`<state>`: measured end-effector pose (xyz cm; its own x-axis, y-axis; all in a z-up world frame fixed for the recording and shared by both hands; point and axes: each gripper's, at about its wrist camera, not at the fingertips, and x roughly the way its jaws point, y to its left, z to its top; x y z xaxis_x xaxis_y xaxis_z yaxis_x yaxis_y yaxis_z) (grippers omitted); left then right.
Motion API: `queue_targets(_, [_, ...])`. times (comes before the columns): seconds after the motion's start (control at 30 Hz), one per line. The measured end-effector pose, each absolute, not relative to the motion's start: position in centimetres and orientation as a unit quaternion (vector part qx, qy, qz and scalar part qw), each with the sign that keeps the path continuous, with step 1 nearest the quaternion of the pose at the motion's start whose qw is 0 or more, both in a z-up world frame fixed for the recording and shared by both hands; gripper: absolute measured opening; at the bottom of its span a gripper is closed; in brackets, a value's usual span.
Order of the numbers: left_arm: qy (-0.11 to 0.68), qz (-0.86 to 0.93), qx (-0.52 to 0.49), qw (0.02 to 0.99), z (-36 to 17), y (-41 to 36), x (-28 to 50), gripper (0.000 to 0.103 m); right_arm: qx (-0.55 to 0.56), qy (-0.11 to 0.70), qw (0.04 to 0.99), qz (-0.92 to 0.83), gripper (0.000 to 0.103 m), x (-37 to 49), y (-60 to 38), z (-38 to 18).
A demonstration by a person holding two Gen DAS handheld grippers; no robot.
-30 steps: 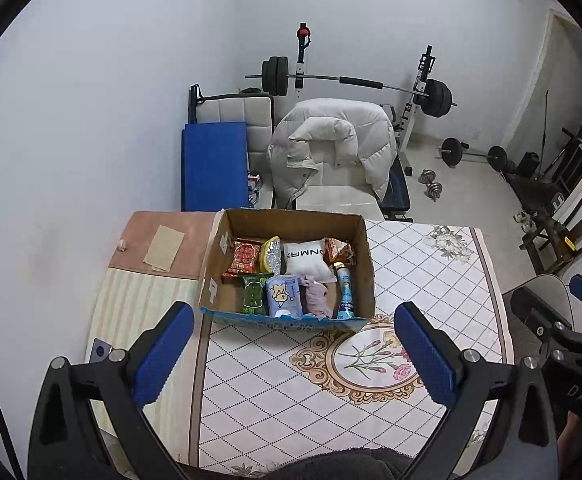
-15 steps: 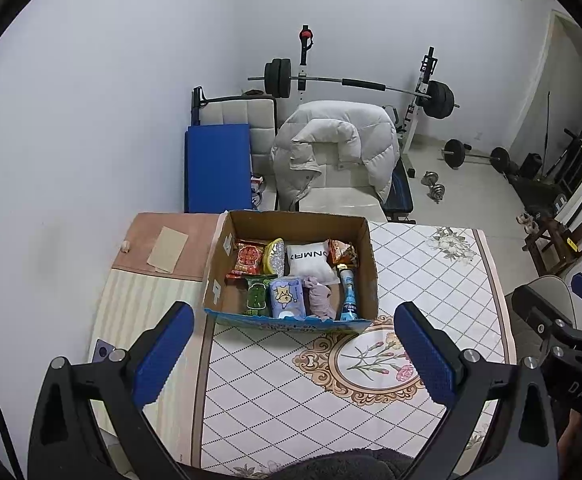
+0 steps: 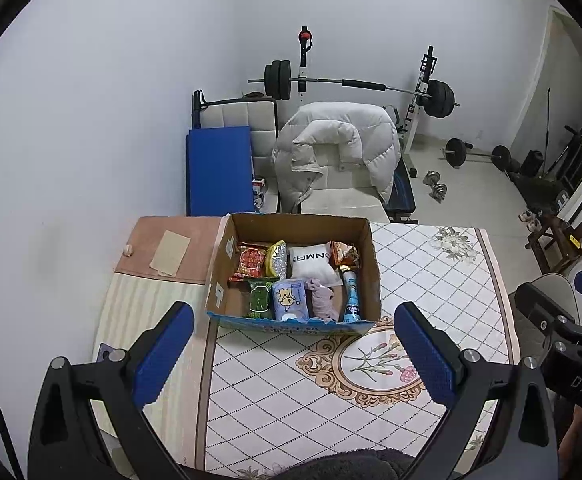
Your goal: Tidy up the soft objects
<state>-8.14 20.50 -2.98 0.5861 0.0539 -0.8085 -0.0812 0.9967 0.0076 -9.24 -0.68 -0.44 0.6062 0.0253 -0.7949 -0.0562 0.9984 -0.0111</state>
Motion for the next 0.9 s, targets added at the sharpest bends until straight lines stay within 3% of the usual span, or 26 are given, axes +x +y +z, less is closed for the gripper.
queue_targets(0.9, [0.449,0.034,-0.007,0.893,-2.4,20.8,-7.0,0.103,-0.018,0.447,0.894,0.025,0.103,-8.8,-1.4,-0.3])
